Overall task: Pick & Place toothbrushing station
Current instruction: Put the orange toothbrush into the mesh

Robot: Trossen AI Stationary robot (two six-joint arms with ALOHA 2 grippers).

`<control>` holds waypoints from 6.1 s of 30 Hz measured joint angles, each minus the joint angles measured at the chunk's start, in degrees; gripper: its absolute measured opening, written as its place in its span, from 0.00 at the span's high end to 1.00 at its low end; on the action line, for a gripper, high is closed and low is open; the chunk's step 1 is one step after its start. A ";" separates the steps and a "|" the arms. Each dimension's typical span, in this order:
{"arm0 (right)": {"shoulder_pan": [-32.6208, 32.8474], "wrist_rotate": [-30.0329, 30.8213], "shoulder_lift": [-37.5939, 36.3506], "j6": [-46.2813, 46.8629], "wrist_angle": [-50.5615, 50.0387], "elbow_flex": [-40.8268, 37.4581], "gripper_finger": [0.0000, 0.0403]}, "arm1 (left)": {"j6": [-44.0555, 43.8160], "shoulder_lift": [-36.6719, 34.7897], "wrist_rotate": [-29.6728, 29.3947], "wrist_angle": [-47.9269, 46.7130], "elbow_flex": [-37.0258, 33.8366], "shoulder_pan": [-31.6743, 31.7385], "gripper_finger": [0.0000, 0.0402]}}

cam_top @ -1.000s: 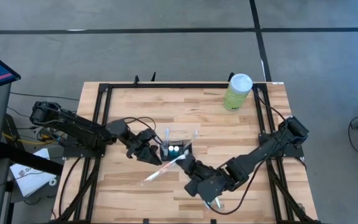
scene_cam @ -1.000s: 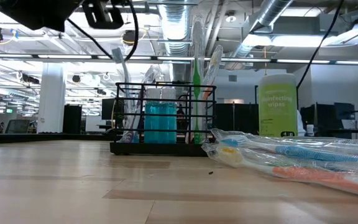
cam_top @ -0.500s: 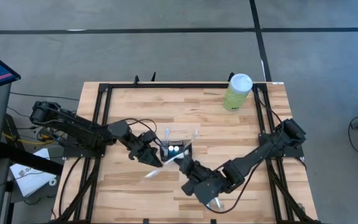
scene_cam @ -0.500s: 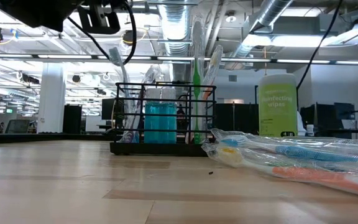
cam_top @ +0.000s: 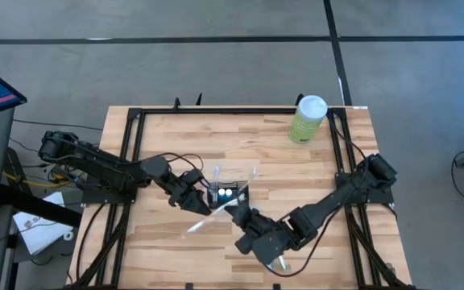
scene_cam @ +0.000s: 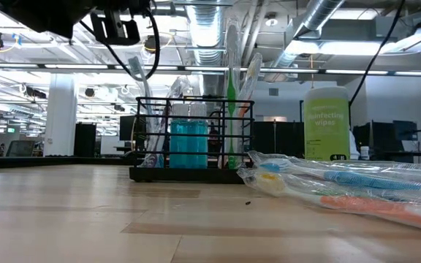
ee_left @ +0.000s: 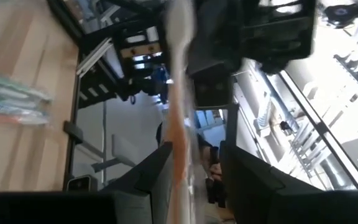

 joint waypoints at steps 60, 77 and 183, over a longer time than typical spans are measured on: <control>3.15 3.28 -4.12 23.75 -7.19 -0.02 0.71 | 19.78 -5.63 -7.61 -6.90 -0.13 -5.70 0.97; 3.07 2.14 -8.59 59.93 -31.89 0.02 0.82 | 48.12 -14.76 -39.50 -19.04 -0.09 -16.68 0.97; 1.93 14.16 -8.55 117.06 -69.66 -1.27 0.83 | 76.14 31.03 -64.80 42.08 -6.54 -13.33 0.95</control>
